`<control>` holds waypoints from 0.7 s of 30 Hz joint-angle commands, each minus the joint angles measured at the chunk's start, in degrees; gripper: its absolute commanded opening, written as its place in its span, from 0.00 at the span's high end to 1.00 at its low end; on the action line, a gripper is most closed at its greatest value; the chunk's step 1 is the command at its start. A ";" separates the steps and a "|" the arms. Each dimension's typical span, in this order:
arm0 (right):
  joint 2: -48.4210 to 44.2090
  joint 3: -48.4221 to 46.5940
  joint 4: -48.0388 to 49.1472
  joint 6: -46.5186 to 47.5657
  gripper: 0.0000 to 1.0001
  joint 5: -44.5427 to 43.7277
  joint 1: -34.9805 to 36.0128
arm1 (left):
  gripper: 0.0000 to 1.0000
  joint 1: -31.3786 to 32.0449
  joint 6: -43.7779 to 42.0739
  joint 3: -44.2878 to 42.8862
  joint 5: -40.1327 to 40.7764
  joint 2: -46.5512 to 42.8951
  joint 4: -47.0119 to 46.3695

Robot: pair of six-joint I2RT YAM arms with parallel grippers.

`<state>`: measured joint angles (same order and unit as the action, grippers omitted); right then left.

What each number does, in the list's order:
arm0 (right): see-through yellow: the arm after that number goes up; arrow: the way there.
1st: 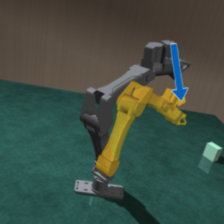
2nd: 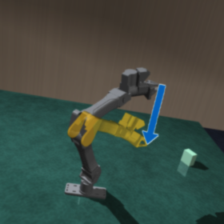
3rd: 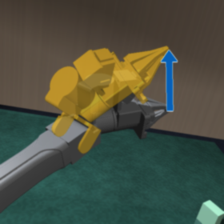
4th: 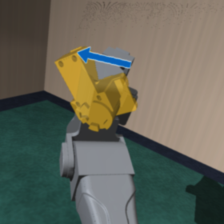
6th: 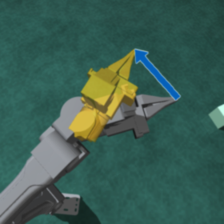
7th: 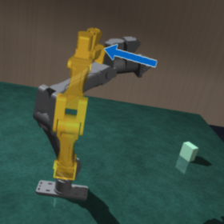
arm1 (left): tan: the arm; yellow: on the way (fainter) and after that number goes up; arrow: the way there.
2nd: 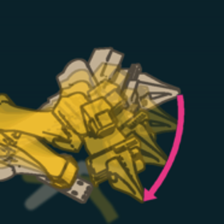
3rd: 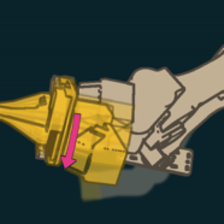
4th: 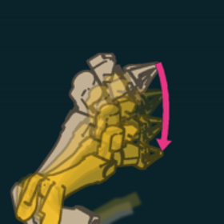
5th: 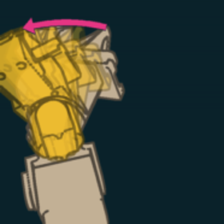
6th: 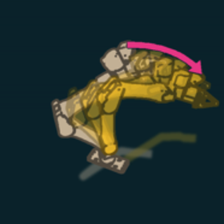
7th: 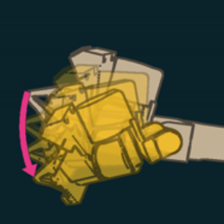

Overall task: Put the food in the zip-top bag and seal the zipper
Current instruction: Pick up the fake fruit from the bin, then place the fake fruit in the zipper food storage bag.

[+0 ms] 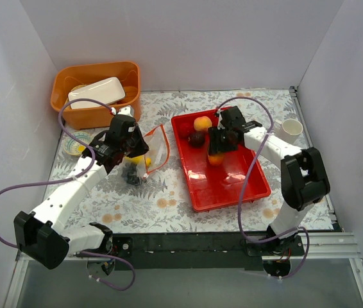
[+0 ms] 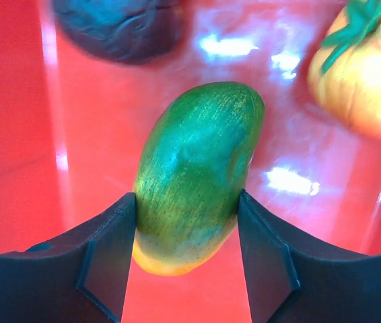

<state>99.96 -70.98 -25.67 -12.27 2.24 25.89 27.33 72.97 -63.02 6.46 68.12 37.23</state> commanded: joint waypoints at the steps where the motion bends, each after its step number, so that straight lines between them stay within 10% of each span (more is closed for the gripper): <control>1: -8.01 2.68 3.68 -5.21 0.68 7.50 -0.05 | 1.00 -0.17 -0.90 -0.61 -1.01 0.17 -1.02; 21: -12.25 -0.12 19.67 -19.18 0.64 26.93 11.81 | 1.00 -0.17 -0.64 0.01 -3.03 1.49 -1.37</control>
<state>88.18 -67.51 -13.65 -27.07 25.17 35.27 27.33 72.86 -63.02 4.45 69.84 36.75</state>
